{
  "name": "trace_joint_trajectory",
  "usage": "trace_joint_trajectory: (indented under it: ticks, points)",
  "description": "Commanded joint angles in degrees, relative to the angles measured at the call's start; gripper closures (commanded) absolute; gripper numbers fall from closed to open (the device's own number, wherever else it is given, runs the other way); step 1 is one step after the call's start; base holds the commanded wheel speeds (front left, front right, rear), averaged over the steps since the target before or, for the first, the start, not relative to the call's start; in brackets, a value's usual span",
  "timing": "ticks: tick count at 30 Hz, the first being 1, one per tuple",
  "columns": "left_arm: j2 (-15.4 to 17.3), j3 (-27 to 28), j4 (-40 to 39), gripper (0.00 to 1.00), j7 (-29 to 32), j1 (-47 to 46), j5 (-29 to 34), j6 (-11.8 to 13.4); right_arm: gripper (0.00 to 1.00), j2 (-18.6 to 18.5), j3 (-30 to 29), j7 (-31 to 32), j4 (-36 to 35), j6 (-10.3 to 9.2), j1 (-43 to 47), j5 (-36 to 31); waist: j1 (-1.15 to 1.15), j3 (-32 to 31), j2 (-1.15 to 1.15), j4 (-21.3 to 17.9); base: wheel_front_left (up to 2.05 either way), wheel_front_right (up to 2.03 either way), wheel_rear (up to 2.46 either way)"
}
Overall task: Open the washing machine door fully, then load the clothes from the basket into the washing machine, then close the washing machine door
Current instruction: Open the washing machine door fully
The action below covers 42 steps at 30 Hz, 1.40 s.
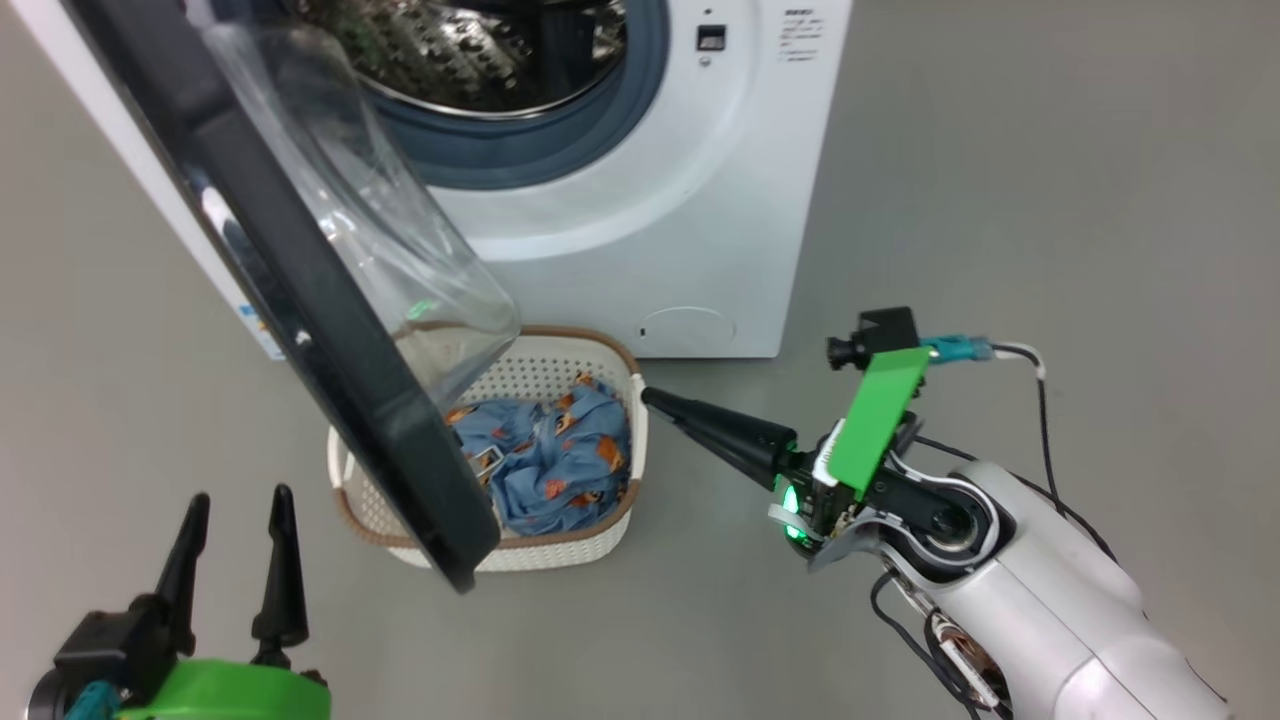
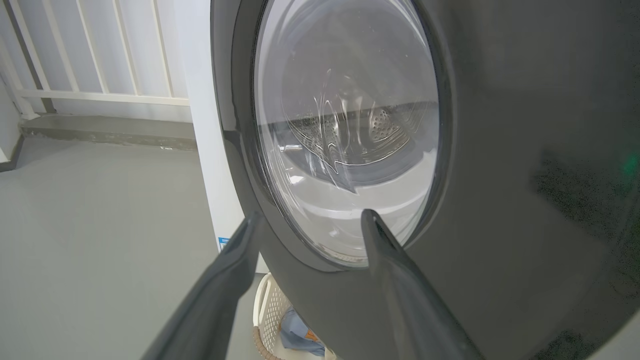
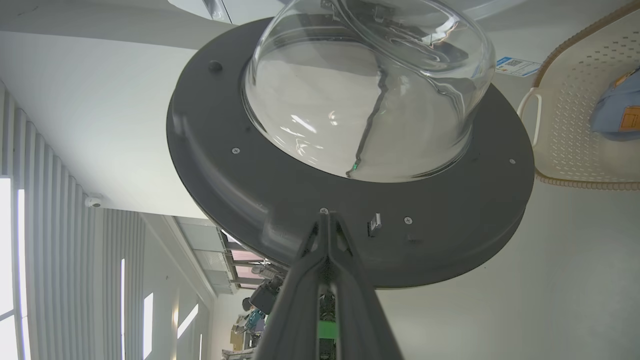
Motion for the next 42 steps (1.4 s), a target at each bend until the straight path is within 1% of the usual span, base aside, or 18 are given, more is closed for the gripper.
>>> trace_joint_trajectory:
  ticks: [1,2,3,4,11,17,21,23,25,27,31,35,38,39,42]
  points:
    - [1.2,2.2,-1.6,0.0,-0.5,0.1,0.7,-0.2,1.0,0.3,-0.7,-1.7,-2.3,0.09,1.2,0.1,0.0,-1.5,0.0,-1.8,0.0,0.0,0.0]
    - [1.1,2.4,-1.7,0.0,-0.5,0.4,0.9,-0.2,0.99,0.1,-1.2,-2.8,-2.8,0.09,1.7,0.0,0.0,-1.7,0.0,-2.1,0.0,0.0,0.0]
    - [1.0,2.7,-1.7,0.0,-0.5,0.6,0.9,-0.2,0.57,-0.1,-1.8,-4.3,-3.3,0.09,2.1,-0.4,0.0,-1.9,0.0,-2.5,0.0,0.0,0.0]
    - [1.0,2.9,-1.7,0.0,-0.5,0.7,0.9,-0.2,0.0,-0.3,-2.5,-6.3,-3.9,0.09,2.4,-1.2,0.0,-2.0,0.0,-2.8,0.0,0.0,0.0]
    - [0.9,3.0,-1.5,0.0,-0.5,1.3,1.2,-0.2,0.0,-1.6,-7.0,-19.3,-7.0,0.09,3.7,-8.2,0.0,-2.7,0.0,-4.2,0.0,0.0,0.0]
    - [0.8,2.9,-1.6,0.0,-0.5,2.0,1.3,-0.2,0.0,-4.0,-6.3,-29.7,-7.7,0.09,4.3,-19.5,0.0,-3.4,0.0,-4.5,0.0,0.0,0.0]
    - [0.7,3.1,-1.8,0.0,-0.5,2.7,1.5,-0.2,0.0,-5.0,-6.1,-36.9,-6.7,0.09,5.0,-26.7,0.0,-4.1,0.0,-4.6,0.0,0.0,0.0]
    - [0.6,3.4,-2.0,0.0,-0.5,3.1,1.5,-0.2,0.0,-5.7,-5.9,-39.5,-5.5,0.09,5.2,-30.5,0.0,-4.3,0.0,-4.7,0.0,0.0,0.0]
    - [0.5,3.6,-2.3,0.0,-0.5,3.4,1.6,-0.2,0.0,-6.1,-6.4,-40.9,-3.7,0.09,5.5,-33.9,0.0,-4.5,0.0,-4.8,0.0,0.0,0.0]
    - [0.5,3.8,-2.6,0.0,-0.5,3.8,1.7,-0.2,0.0,-6.7,-7.2,-41.9,-1.9,0.09,5.6,-39.1,0.0,-4.6,0.0,-4.9,0.0,0.0,0.0]
    - [0.3,4.5,-3.2,0.0,-0.5,4.6,1.9,-0.2,0.0,-6.3,-11.4,-42.7,-0.3,0.09,6.9,-49.1,0.0,-4.9,0.0,-5.2,0.0,0.0,0.0]
    - [0.1,5.0,-3.8,0.0,-0.5,5.3,2.1,-0.2,0.0,-3.6,-19.4,-42.8,-1.9,0.09,10.7,-57.9,0.0,-5.2,0.0,-5.5,0.0,0.0,0.0]
    - [-0.1,5.2,-4.2,0.0,-0.5,5.8,2.2,-0.2,0.0,-1.3,-24.3,-42.9,-4.1,0.09,14.2,-65.6,0.0,-5.4,0.0,-5.7,0.0,0.0,0.0]
    - [-0.1,5.2,-4.2,0.0,-0.5,5.8,2.2,-0.2,0.0,-1.3,-24.3,-42.9,-4.1,0.09,14.2,-65.6,0.0,-5.4,0.0,-5.7,0.0,0.0,0.0]
    - [-0.2,5.5,-4.5,0.0,-0.5,6.1,2.4,-0.2,0.0,0.5,-27.9,-42.9,-6.2,0.09,17.4,-73.8,0.0,-5.4,0.0,-5.9,0.0,0.0,0.0]
